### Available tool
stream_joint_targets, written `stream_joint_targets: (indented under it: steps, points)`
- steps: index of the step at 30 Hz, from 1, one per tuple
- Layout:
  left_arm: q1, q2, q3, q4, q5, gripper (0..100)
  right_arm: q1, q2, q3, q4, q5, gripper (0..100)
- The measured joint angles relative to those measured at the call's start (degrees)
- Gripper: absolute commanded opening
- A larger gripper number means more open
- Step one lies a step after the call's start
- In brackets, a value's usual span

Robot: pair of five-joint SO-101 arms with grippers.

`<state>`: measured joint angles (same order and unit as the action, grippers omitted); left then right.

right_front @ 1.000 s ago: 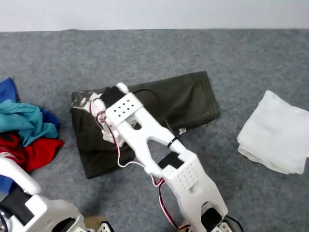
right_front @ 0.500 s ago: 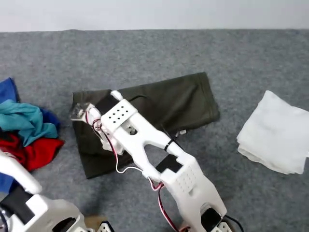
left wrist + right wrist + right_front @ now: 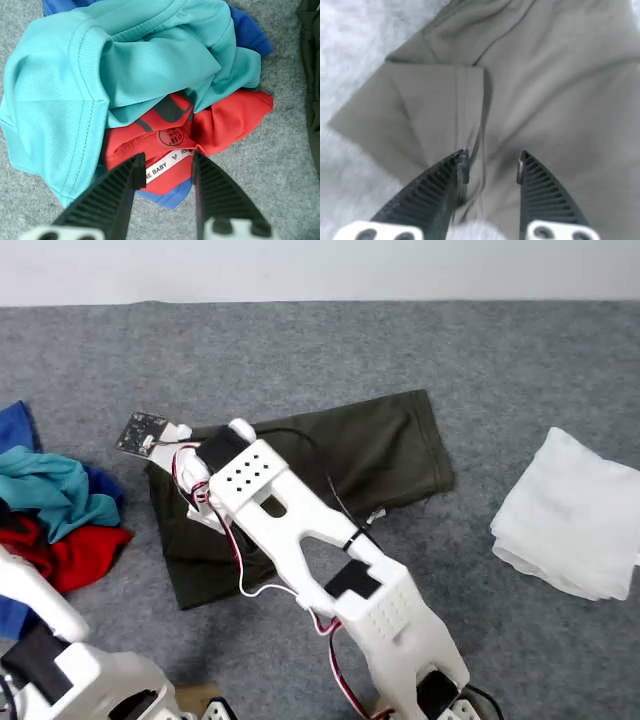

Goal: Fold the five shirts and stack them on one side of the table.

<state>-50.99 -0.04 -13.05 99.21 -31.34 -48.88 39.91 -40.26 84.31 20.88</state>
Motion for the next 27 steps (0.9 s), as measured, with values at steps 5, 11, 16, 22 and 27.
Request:
stream_joint_targets:
  steps: [5, 11, 16, 22, 27]
  points:
    - [0.00, 0.00, 0.00, 0.00, 0.00, 15, 0.00, 4.04, 0.00, -2.73, 0.00, 16.9]
    - [0.00, 0.00, 0.00, 0.00, 0.00, 15, 0.00, 5.63, 0.00, -3.08, 0.00, 11.8]
    - [0.00, 0.00, 0.00, 0.00, 0.00, 15, -0.09, 6.42, 0.00, -4.22, 0.00, 2.4]
    - [0.00, 0.00, 0.00, 0.00, 0.00, 15, -0.09, 6.42, 0.00, -4.66, 1.05, 1.0]
    - [0.00, 0.00, 0.00, 0.00, 0.00, 15, -0.09, 6.42, -3.96, -4.66, 4.31, 1.0]
